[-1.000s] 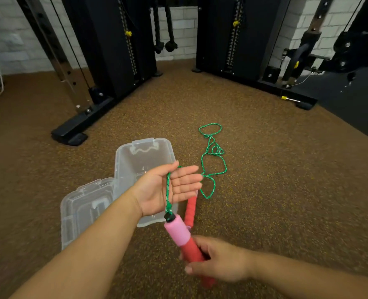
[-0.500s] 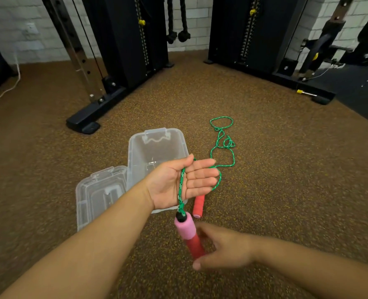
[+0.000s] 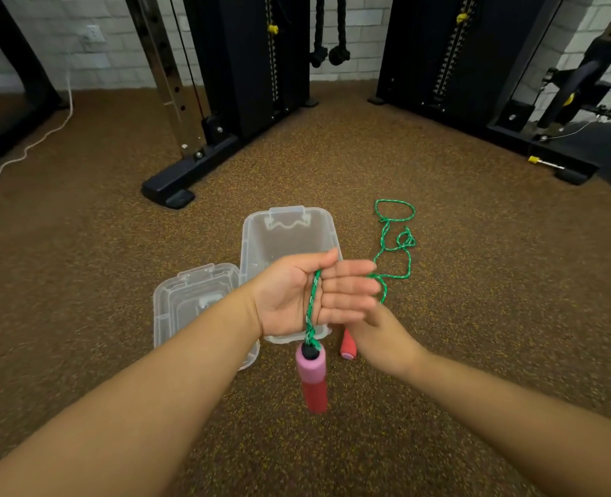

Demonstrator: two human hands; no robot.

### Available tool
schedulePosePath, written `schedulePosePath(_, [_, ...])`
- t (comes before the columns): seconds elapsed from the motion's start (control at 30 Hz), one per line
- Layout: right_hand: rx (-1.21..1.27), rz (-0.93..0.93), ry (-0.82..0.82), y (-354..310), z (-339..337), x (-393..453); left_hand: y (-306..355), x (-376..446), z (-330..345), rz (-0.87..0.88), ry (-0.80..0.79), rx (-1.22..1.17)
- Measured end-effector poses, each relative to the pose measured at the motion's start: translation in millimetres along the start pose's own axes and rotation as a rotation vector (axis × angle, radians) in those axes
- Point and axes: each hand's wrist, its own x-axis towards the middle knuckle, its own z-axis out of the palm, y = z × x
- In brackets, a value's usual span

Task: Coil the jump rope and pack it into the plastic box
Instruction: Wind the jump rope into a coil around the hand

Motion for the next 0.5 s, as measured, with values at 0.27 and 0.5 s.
schedulePosePath(0.27, [-0.509,-0.108,-0.019,-12.3,15.2,-31.1,3.4,8.6,-12.8,0.235,0.273,-0.183])
schedulePosePath(0.5, [-0.737,-0.406,-0.063,-50.2,0.5,-35.1,1.6,13.9,-10.4,0.197,0.320,0.059])
